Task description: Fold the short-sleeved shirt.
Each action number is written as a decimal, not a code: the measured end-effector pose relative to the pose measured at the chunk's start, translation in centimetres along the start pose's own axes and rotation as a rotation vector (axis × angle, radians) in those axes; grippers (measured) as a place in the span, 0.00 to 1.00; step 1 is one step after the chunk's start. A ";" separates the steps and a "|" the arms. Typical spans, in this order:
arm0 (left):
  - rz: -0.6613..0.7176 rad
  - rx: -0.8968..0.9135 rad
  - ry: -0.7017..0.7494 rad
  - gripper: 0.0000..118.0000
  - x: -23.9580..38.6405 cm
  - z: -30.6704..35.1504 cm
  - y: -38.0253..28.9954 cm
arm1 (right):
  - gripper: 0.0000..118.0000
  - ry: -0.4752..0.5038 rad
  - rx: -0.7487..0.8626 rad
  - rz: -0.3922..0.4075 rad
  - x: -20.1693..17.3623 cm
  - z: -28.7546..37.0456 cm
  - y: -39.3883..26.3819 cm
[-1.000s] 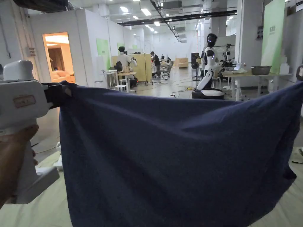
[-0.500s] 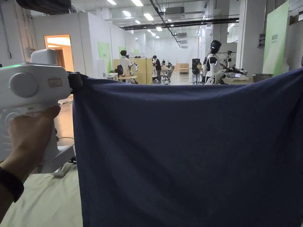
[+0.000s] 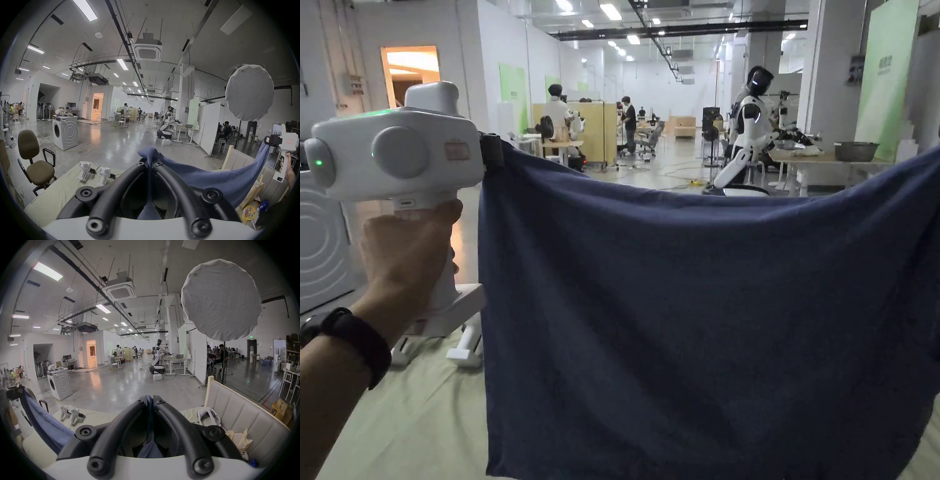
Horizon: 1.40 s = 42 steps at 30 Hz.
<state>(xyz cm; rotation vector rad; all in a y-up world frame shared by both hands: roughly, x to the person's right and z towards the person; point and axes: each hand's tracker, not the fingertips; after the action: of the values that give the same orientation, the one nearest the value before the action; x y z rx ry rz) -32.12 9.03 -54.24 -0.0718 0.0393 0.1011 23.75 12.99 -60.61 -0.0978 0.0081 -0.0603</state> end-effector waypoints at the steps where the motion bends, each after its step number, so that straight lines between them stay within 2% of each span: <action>1: -0.007 -0.014 -0.009 0.04 0.2 -0.8 -0.7 | 0.05 -0.026 0.001 0.039 -0.2 -1.0 -0.9; 3: -0.028 -0.048 0.002 0.04 0.7 -3.0 -2.6 | 0.05 -0.023 -0.022 0.056 0.0 -2.9 -2.5; 7: 0.013 -0.093 -0.009 0.04 0.9 -6.2 -6.5 | 0.05 -0.028 -0.052 -0.011 0.9 -5.2 -5.5; 9: 0.039 -0.126 -0.031 0.04 1.0 -7.0 -9.1 | 0.05 -0.007 -0.068 -0.009 1.2 -5.5 -7.9; 11: -0.001 -0.164 -0.019 0.04 1.0 -7.0 -10.5 | 0.05 0.005 -0.090 0.017 1.5 -5.0 -10.3; 13: -0.004 -0.198 -0.035 0.04 1.0 -6.3 -15.1 | 0.05 0.016 -0.112 0.011 1.8 -3.8 -13.3; 16: 0.099 -0.274 -0.063 0.04 0.6 -4.5 -20.7 | 0.05 0.037 -0.111 0.000 1.6 -0.3 -17.9; 18: 0.110 -0.317 -0.060 0.04 0.4 -2.5 -24.1 | 0.05 0.068 -0.164 -0.042 1.8 2.0 -21.3; 19: 0.131 -0.322 -0.068 0.04 0.1 -1.4 -25.6 | 0.05 0.073 -0.189 -0.017 1.8 3.1 -22.5; 21: 0.144 -0.352 -0.062 0.04 -1.0 0.3 -28.6 | 0.05 0.048 -0.190 -0.028 1.8 6.2 -25.7; 22: 0.157 -0.370 -0.076 0.04 -1.6 1.6 -30.0 | 0.05 0.075 -0.214 -0.058 2.3 7.6 -26.4; 23: 0.163 -0.370 -0.084 0.04 -2.0 3.1 -31.3 | 0.05 0.058 -0.210 -0.093 2.5 9.3 -27.7; 27: 0.194 -0.425 -0.080 0.04 -3.0 9.7 -35.6 | 0.05 0.059 -0.249 -0.156 4.0 15.1 -31.9; 33: 0.215 -0.461 -0.046 0.04 -4.4 19.9 -38.6 | 0.05 0.011 -0.290 -0.228 6.6 24.1 -36.7; 37: 0.174 -0.508 -0.035 0.04 -4.5 25.4 -39.2 | 0.05 -0.040 -0.352 -0.278 7.6 29.0 -39.4; 39: 0.107 -0.557 -0.037 0.04 -4.3 26.9 -39.7 | 0.05 -0.047 -0.399 -0.282 7.9 30.7 -41.0; 42: 0.117 -0.654 -0.055 0.04 -4.5 27.6 -41.4 | 0.05 -0.062 -0.519 -0.287 8.3 31.5 -44.3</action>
<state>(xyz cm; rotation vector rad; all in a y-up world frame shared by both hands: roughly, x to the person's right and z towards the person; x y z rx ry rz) -31.37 -30.50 -23.67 -0.7206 -0.0466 0.2304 29.77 -28.46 -24.97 -0.6196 -0.0524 -0.3424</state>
